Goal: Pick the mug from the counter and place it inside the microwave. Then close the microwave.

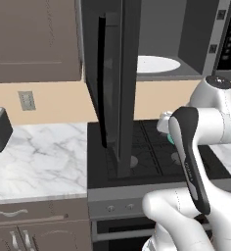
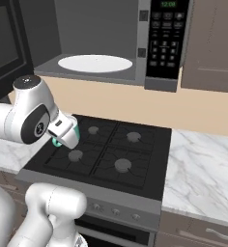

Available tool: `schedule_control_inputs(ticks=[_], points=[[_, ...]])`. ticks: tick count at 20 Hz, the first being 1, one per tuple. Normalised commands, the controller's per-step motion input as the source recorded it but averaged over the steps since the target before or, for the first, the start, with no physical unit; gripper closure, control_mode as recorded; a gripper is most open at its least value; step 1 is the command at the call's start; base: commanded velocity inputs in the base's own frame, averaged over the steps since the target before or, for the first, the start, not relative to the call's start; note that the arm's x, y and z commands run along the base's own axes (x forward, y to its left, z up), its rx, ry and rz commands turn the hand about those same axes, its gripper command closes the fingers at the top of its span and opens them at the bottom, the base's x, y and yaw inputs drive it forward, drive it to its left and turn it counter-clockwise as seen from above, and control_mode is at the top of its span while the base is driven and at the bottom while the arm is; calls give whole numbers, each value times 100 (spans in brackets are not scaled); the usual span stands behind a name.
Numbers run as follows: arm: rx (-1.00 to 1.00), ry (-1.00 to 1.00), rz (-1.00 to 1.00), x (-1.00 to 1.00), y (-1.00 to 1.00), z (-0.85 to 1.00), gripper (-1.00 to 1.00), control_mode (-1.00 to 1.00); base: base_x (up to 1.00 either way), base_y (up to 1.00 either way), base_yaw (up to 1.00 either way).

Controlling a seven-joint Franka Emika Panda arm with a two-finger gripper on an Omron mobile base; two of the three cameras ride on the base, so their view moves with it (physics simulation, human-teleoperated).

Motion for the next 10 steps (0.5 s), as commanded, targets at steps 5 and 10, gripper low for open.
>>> schedule_control_inputs(ticks=[5,10], points=[[0,0,0,0,0,0,100,100,13,0,0],[0,0,0,0,0,0,100,100,0,0,0]])
